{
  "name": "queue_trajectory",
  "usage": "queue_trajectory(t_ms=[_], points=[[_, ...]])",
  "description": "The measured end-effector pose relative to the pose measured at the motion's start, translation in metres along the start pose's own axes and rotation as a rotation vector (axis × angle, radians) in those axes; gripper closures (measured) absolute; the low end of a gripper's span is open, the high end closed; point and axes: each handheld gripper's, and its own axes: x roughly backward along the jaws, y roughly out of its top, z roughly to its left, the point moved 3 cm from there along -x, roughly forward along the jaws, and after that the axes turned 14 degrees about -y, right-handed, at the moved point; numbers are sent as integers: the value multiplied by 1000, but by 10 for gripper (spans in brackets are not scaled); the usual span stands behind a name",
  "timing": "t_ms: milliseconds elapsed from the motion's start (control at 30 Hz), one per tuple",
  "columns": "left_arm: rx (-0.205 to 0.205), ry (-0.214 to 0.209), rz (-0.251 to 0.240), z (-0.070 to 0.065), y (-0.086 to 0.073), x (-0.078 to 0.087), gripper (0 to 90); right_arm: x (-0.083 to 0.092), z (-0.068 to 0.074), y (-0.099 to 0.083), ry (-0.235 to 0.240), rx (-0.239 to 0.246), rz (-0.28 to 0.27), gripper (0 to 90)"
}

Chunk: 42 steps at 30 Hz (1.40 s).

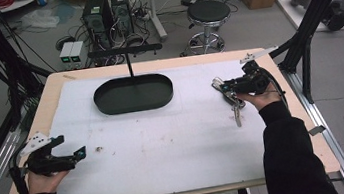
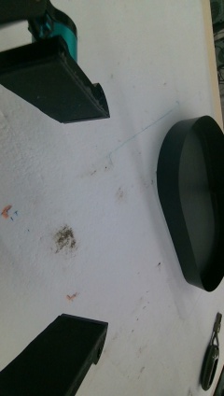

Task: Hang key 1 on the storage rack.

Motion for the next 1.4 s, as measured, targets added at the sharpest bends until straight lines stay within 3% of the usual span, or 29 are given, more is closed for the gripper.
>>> queue_trajectory(t_ms=[300,700,900,1200,1267,1400], points=[[3,-6,-7,0,0,0,17,-3,8,15,29,-12,-3,748],[7,-9,-15,2,0,0,17,-12,27,52,65,31,-10,748],[11,-18,-26,3,0,1,17,-24,43,77,90,63,-11,748],[14,-29,-41,5,1,0,17,-39,53,104,115,73,-19,750],[14,-33,-47,5,1,1,17,-46,57,113,148,57,-36,751],[22,-34,-66,7,1,2,17,-54,62,124,163,52,-39,751]])
